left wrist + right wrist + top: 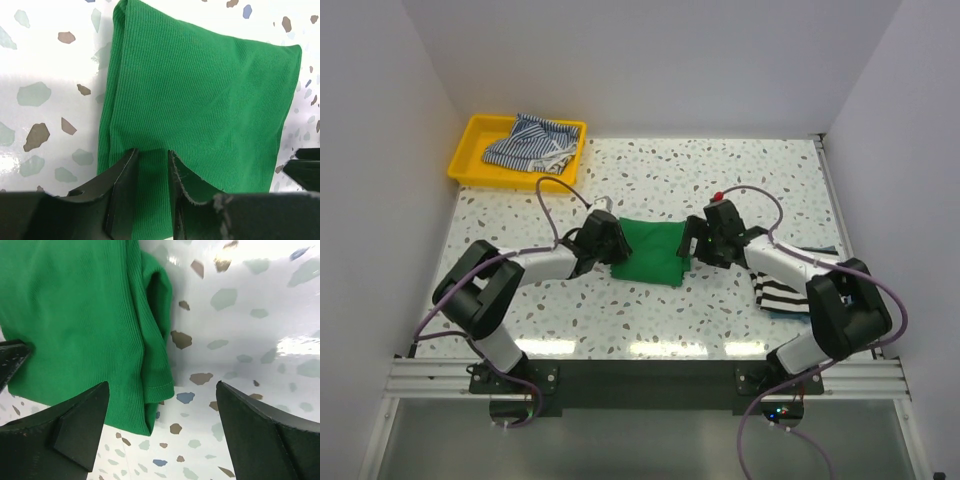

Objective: Fold and stack the tank tops
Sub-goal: Neatly place the folded tank top to the corner, then grab the tank top from the pile

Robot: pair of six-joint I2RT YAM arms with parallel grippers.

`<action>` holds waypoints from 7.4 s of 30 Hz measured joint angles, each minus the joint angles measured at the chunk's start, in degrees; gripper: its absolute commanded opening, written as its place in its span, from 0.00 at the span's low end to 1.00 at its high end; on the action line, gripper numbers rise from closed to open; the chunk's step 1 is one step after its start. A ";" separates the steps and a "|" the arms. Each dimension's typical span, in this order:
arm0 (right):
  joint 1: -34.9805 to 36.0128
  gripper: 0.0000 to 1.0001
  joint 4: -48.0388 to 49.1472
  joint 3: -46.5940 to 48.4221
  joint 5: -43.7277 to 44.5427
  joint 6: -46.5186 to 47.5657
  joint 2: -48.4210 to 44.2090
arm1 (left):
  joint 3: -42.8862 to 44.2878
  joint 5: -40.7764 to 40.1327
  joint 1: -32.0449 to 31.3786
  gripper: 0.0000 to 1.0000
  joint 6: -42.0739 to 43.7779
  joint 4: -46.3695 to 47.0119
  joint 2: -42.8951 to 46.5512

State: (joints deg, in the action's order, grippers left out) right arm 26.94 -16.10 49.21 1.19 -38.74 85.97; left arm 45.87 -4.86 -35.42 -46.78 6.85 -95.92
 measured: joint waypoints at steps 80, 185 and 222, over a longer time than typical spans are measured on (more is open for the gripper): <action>-8.26 0.00 -44.17 23.78 32.02 21.33 -2.10 | -12.02 23.65 2.36 0.65 17.53 -21.31 41.72; 23.19 0.99 -8.24 14.97 11.04 6.58 2.36 | 67.84 -17.00 28.92 0.75 14.01 -17.73 -43.47; 21.07 0.99 -7.02 21.24 13.75 8.44 3.63 | 76.74 -11.30 26.75 0.00 20.39 -13.35 -19.37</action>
State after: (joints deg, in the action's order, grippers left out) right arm 48.01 -23.11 70.46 14.94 -30.30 89.60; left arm 122.61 -16.16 -8.67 -26.39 -6.50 -115.28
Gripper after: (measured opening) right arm 0.986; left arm 0.040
